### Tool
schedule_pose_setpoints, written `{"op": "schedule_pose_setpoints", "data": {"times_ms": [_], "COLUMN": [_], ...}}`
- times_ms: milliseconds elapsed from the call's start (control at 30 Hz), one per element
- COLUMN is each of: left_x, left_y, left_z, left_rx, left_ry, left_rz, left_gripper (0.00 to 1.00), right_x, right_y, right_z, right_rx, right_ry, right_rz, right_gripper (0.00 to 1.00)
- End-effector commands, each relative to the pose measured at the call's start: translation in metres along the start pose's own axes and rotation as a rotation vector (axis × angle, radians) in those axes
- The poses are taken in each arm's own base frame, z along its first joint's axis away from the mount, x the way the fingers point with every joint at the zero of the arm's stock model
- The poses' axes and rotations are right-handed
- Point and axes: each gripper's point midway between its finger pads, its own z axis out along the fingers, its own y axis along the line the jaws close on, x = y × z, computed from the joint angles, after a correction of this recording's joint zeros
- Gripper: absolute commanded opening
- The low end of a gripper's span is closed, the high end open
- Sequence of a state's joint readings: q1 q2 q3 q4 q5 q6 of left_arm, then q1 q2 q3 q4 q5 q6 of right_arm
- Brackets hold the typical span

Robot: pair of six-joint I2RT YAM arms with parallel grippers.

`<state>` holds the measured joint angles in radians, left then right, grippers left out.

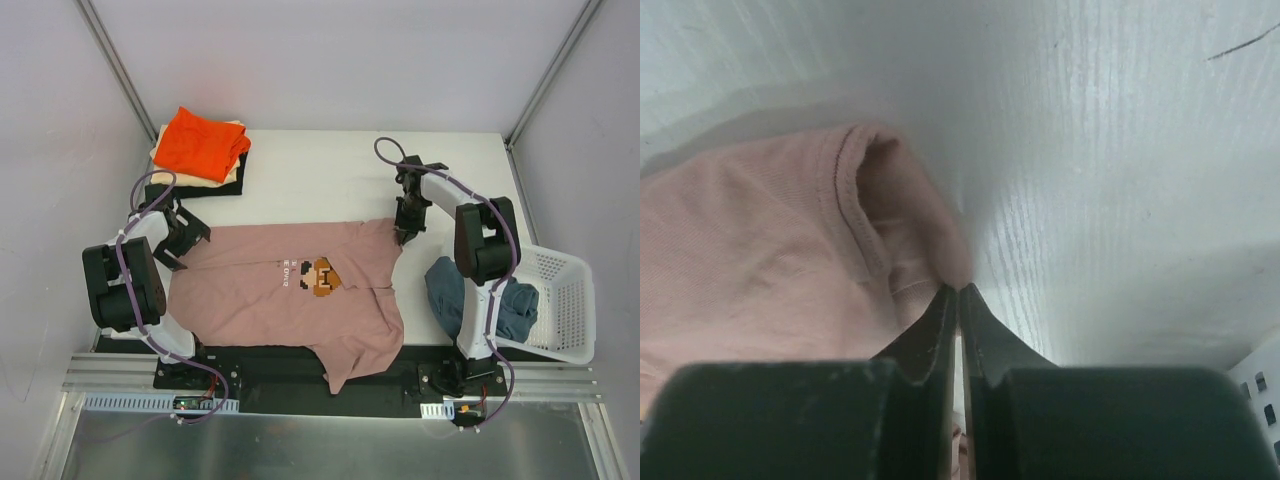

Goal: Fold and stack the t-shirts
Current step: Fold the flattened tshirt in 1/3 of the way

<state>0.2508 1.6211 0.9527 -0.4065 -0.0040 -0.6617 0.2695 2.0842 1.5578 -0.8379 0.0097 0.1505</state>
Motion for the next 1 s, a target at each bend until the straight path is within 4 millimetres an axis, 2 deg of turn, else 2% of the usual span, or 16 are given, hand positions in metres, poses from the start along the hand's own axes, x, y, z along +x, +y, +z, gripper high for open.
{"op": "schedule_pose_setpoints", "data": {"times_ms": [0,233,433,467,533,567,667,733,767,900,967], "left_x": [0.003,0.005,0.003,0.002,0.002,0.002,0.001,-0.001,-0.002,-0.005,-0.006], "left_y": [0.011,0.010,0.009,0.008,0.008,0.007,0.000,-0.002,-0.004,-0.008,-0.008], "left_z": [0.004,0.012,0.013,0.013,0.014,0.013,0.010,0.007,0.005,-0.003,-0.005], "left_rx": [-0.045,-0.051,-0.052,-0.050,-0.051,-0.050,-0.018,-0.007,0.001,0.025,0.029], "left_ry": [0.033,0.060,0.062,0.059,0.060,0.059,0.065,0.056,0.055,0.034,0.029], "left_rz": [0.012,0.010,0.014,0.016,0.017,0.017,0.018,0.015,0.017,0.019,0.019], "left_gripper": [0.99,0.99,0.99,0.99,0.99,0.99,0.99,0.99,0.99,0.99,0.99], "right_x": [-0.015,-0.060,-0.084,-0.093,-0.090,-0.091,-0.089,-0.084,-0.083,-0.066,-0.046], "right_y": [-0.001,-0.017,-0.028,-0.033,-0.042,-0.043,-0.038,-0.033,-0.026,0.001,0.011], "right_z": [-0.012,-0.052,-0.049,-0.047,-0.041,-0.044,-0.052,-0.056,-0.068,-0.090,-0.095], "right_rx": [-0.015,0.075,0.171,0.220,0.276,0.292,0.260,0.228,0.185,0.036,-0.047], "right_ry": [-0.054,-0.234,-0.240,-0.243,-0.199,-0.200,-0.212,-0.221,-0.247,-0.300,-0.284], "right_rz": [0.003,-0.196,-0.344,-0.333,-0.324,-0.321,-0.297,-0.285,-0.276,-0.270,-0.242], "right_gripper": [0.01,0.01,0.02,0.05,0.17,0.40,0.70,0.75,0.80,0.82,0.81]}}
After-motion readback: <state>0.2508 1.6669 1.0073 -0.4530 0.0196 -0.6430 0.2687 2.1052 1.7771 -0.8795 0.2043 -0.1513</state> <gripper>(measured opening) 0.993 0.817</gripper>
